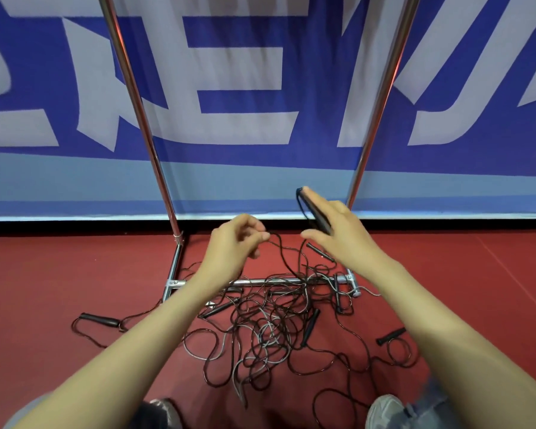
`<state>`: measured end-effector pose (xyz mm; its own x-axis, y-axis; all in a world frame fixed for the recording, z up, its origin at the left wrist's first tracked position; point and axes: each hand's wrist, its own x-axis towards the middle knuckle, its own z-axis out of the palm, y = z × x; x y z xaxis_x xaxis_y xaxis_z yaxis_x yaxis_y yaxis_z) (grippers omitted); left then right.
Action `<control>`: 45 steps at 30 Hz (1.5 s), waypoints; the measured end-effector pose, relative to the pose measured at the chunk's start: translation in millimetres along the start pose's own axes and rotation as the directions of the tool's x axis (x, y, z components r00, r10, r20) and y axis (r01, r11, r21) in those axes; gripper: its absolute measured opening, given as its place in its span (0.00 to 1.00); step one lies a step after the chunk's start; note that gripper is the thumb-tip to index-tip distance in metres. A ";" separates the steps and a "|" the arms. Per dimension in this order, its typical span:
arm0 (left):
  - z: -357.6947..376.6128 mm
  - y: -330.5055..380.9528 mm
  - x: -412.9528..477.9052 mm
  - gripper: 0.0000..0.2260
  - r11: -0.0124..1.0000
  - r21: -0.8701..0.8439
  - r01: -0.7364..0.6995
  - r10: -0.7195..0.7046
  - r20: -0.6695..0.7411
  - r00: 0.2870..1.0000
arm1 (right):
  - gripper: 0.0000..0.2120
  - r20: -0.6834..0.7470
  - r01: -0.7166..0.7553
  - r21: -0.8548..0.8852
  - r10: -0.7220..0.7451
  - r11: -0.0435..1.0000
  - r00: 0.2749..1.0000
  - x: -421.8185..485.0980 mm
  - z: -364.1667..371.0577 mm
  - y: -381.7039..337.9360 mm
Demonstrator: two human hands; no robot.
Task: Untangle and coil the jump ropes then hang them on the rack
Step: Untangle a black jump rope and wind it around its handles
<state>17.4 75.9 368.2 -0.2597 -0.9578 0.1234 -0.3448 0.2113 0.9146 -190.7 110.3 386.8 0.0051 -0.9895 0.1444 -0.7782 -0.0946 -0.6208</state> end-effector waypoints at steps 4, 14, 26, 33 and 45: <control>14.6 12.4 -1.6 0.02 0.984 -0.174 -0.032 0.043 0.058 0.997 | 0.46 0.002 -0.021 0.376 0.022 0.926 1.000 -2.9 19.4 -18.8; -4.2 -33.9 5.7 0.07 0.961 0.264 0.077 -0.179 0.389 0.904 | 0.42 -0.144 -0.053 0.597 0.171 0.801 0.975 9.5 -2.4 -6.0; 1.5 18.9 6.3 0.02 0.978 -0.209 0.011 0.002 0.062 0.998 | 0.50 0.095 -0.140 0.549 0.106 0.824 0.990 -0.3 21.7 -24.1; -10.1 -31.3 12.7 0.17 0.953 0.248 0.175 -0.260 0.371 0.892 | 0.36 -0.095 -0.157 0.727 0.325 0.668 0.941 17.5 -6.3 -1.7; 2.2 10.6 10.7 0.04 0.993 -0.119 0.002 0.011 0.114 0.993 | 0.44 0.189 -0.207 0.595 0.116 0.777 0.975 13.3 26.6 -11.3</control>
<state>9.0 68.2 378.3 -0.3644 -0.9270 0.0889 -0.2358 0.1843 0.9542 -165.2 95.3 375.2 0.0337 -0.9965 -0.0767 -0.2321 0.0668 -0.9704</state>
